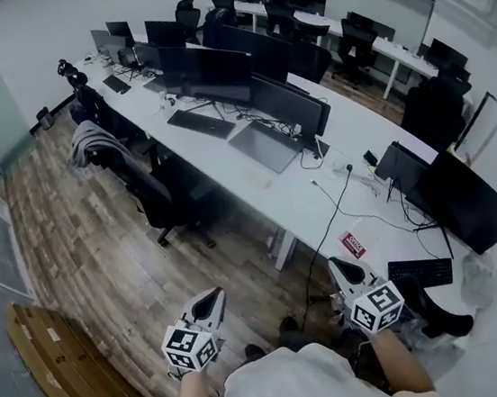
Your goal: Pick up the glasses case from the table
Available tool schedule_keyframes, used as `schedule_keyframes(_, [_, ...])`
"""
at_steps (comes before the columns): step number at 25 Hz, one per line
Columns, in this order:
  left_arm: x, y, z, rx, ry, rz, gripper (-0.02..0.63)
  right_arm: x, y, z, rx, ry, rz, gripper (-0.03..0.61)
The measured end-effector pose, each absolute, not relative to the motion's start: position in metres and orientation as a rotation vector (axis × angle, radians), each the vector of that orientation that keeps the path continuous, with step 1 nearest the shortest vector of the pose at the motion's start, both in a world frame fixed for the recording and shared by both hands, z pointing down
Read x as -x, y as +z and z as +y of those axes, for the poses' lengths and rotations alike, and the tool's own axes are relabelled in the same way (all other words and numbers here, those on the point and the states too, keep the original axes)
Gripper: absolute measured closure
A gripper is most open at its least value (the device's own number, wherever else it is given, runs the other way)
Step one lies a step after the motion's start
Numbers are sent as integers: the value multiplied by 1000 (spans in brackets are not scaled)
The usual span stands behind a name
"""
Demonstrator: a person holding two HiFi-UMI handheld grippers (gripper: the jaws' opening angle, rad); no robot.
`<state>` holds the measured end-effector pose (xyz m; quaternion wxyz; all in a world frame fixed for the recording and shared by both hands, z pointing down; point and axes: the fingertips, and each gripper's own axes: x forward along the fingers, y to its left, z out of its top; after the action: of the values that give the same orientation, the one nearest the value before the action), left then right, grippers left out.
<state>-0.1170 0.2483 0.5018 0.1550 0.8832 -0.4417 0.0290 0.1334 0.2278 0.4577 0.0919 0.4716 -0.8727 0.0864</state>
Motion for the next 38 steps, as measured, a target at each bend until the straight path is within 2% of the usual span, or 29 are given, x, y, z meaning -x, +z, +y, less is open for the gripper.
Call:
schedule_keyframes(13, [127, 511, 220, -2501, 109, -1277, 604, -120, 464, 196, -1379, 281, -2615, 577])
schedule_keyframes(38, [95, 518, 19, -2443, 142, -1349, 604, -137, 494, -23, -1194, 333, -2633, 578])
